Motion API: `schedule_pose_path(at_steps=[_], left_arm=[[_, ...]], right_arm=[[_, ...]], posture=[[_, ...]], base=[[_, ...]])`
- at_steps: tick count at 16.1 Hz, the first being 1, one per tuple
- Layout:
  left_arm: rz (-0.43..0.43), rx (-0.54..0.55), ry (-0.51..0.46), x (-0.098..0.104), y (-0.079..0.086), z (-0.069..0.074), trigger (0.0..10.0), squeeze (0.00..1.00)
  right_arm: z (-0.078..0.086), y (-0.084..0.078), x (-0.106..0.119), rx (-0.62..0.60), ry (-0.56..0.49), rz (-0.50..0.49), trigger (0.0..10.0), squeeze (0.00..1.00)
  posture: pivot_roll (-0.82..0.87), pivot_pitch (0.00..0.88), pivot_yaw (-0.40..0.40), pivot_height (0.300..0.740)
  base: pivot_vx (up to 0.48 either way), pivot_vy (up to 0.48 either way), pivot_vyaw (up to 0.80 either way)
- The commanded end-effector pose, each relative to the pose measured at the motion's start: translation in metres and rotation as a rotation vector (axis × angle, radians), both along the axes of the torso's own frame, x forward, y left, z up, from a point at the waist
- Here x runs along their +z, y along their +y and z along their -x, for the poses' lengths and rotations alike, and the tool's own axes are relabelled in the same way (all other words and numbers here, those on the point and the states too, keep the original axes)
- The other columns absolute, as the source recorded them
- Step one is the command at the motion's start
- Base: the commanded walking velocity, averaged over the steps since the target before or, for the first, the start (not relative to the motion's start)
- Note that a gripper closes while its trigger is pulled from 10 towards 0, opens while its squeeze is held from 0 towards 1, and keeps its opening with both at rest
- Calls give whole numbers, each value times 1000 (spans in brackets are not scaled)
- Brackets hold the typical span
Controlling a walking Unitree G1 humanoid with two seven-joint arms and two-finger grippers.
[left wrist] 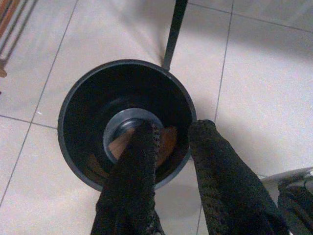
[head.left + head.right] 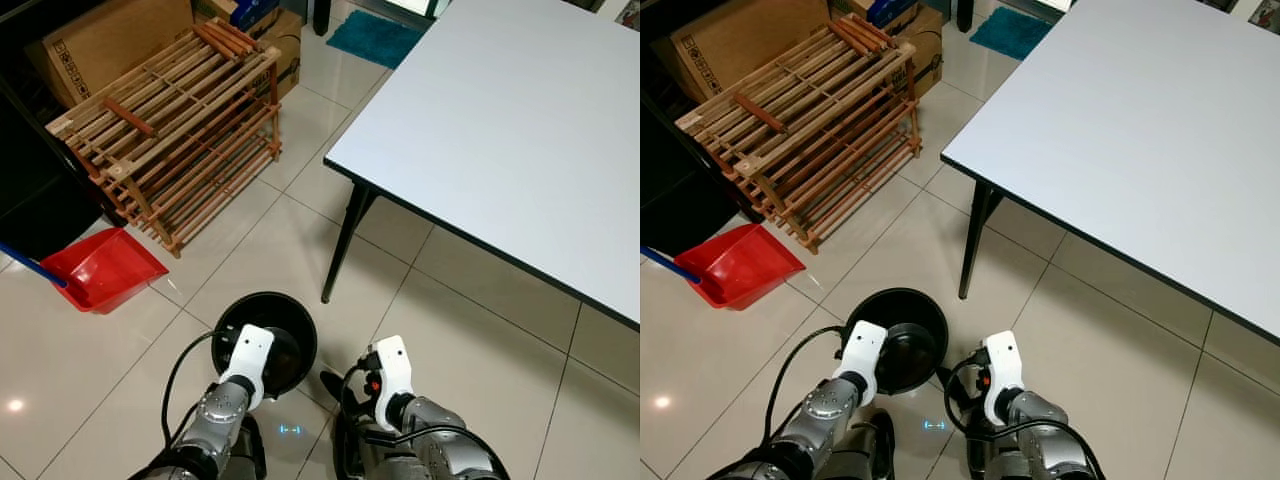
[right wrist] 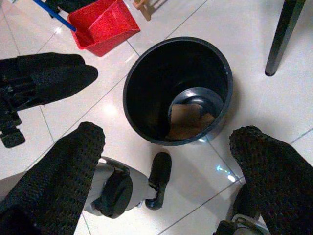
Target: Picking trash to rubbish bin
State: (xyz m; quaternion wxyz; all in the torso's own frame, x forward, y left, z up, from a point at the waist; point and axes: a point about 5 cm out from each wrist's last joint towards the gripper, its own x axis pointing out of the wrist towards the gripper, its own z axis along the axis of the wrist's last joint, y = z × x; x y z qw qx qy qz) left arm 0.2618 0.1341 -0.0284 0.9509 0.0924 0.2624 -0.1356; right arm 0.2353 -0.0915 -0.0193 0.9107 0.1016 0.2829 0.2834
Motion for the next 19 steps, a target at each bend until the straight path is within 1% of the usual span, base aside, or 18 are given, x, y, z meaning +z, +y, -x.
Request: schedule_pose_path(at_steps=[1, 3, 5, 6, 7, 8, 9, 11, 14, 16, 19], left_arm=[[-10, 1, 3, -2, -1, 3, 10000, 0], [-7, 30, -28, 2, 3, -1, 10000, 0], [-24, 61, -48, 0, 18, 5, 10000, 0], [-30, 73, -47, -1, 23, 8, 10000, 0], [-38, 95, -38, -4, 32, 13, 10000, 0], [-45, 118, -24, -6, 39, 17, 10000, 0], [-52, 123, -23, -7, 41, 19, 10000, 0], [-82, 170, -31, -8, 54, 23, 10000, 0], [-115, 196, -38, -7, 62, 24, 10000, 0], [-133, 218, -37, -6, 72, 25, 10000, 0], [-148, 227, -18, -8, 78, 28, 10000, 0]], right_arm=[[3, -4, -4, -24, 18, 7, 10000, 0], [-4, -9, -2, -66, -7, 42, 10000, 0], [-16, -33, -3, -221, -63, 238, 10000, 0], [-19, -43, -3, -277, -72, 303, 10000, 0], [-19, -48, -4, -300, -67, 310, 10000, 0], [-18, -48, -6, -287, -60, 322, 10000, 0], [-17, -49, -7, -287, -58, 330, 10000, 0], [-12, -55, -15, -318, -27, 354, 10000, 0], [-8, -62, -20, -344, -13, 365, 10000, 0], [-6, -71, -22, -377, 5, 368, 10000, 0], [-1, -77, -27, -390, 31, 391, 10000, 0]], posture=[[-38, 260, -60, 740], [-32, 250, -57, 740], [-20, 248, -53, 740], [-20, 248, -53, 740], [-13, 245, -52, 740], [-11, 244, -52, 740], [-8, 233, -52, 740], [-1, 216, -51, 740], [9, 192, -51, 740], [11, 176, -48, 740], [17, 156, -49, 740]], base=[[0, 0, 0], [0, 0, 0], [0, 0, 0], [0, 0, 0], [0, 0, 0], [0, 0, 0], [0, 0, 0], [0, 0, 0], [0, 0, 0], [0, 0, 0], [0, 0, 0]])
